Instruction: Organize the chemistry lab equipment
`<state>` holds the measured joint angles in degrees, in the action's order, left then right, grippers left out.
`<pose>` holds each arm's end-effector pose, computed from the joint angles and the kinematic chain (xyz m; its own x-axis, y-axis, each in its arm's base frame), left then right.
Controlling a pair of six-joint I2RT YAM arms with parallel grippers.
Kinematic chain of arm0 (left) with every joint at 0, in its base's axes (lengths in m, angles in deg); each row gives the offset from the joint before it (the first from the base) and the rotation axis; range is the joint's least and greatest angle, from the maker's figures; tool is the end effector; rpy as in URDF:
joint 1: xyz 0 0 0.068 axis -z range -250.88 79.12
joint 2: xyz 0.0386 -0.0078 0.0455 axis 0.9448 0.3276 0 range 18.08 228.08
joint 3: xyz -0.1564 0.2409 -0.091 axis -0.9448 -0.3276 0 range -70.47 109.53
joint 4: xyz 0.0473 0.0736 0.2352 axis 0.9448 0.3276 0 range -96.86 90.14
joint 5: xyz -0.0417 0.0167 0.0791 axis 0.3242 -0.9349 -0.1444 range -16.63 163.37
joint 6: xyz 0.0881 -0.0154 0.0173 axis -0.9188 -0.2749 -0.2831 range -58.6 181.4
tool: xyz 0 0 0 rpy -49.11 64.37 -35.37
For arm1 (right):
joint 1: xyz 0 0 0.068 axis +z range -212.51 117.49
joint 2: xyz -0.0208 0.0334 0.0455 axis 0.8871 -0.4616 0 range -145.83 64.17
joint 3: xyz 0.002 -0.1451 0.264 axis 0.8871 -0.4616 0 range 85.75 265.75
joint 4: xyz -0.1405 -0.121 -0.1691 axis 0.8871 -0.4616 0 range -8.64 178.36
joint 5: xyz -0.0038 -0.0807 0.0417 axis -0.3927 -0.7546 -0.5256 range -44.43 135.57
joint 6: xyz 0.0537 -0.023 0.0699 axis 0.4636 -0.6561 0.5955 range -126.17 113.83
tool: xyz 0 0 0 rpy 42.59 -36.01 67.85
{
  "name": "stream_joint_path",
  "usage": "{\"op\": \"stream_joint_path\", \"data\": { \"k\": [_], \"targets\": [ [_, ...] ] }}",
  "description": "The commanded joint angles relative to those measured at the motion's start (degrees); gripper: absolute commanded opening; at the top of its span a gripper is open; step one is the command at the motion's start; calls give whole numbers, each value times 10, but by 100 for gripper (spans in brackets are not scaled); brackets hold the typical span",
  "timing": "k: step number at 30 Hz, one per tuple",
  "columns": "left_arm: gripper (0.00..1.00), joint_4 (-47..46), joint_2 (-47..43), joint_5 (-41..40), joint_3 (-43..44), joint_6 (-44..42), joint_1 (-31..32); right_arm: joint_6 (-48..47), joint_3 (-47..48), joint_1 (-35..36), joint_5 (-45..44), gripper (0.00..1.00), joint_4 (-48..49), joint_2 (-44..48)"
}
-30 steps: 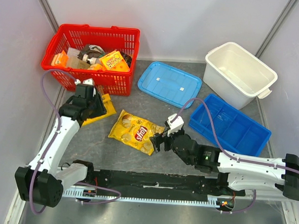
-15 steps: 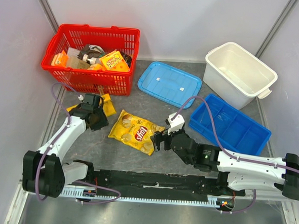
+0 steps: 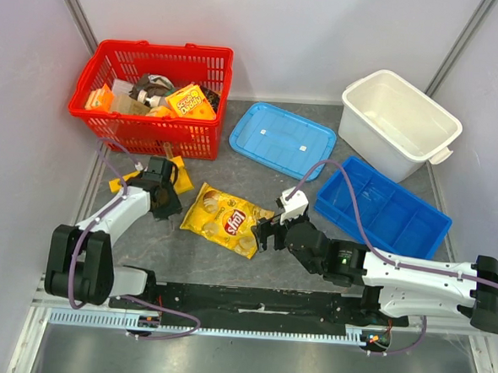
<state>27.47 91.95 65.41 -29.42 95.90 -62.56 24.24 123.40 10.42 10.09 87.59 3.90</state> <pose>0.2270 -0.0218 0.1763 -0.8024 -0.4495 -0.3925 -0.4421 0.8896 -0.1149 0.1164 0.2178 0.2779 -0.4155 0.0514 -0.9082 -0.4775 0.8375 0.2658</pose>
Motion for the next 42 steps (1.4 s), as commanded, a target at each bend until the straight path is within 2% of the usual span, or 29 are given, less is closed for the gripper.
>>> {"op": "stream_joint_path", "data": {
  "k": [1,16,23,32,36,38,42],
  "targets": [
    [45,-22,25,-17,10,16,-3,-1,4,3,-17,98,10,8],
    [44,-28,22,0,-34,37,-2,2,8,2,-11,98,9,-5],
    [33,-23,4,15,-44,38,-2,6,15,2,-3,98,10,-5],
    [21,1,-71,45,-20,29,-2,37,72,-10,37,98,9,-28],
    [19,4,-134,77,-8,9,-1,73,95,-86,158,98,31,-60],
    [18,-10,-170,121,-11,-4,-2,84,94,-143,269,95,86,-77],
    [18,-47,-236,222,-16,-28,-1,87,95,-198,389,88,164,-108]
  ]
}}
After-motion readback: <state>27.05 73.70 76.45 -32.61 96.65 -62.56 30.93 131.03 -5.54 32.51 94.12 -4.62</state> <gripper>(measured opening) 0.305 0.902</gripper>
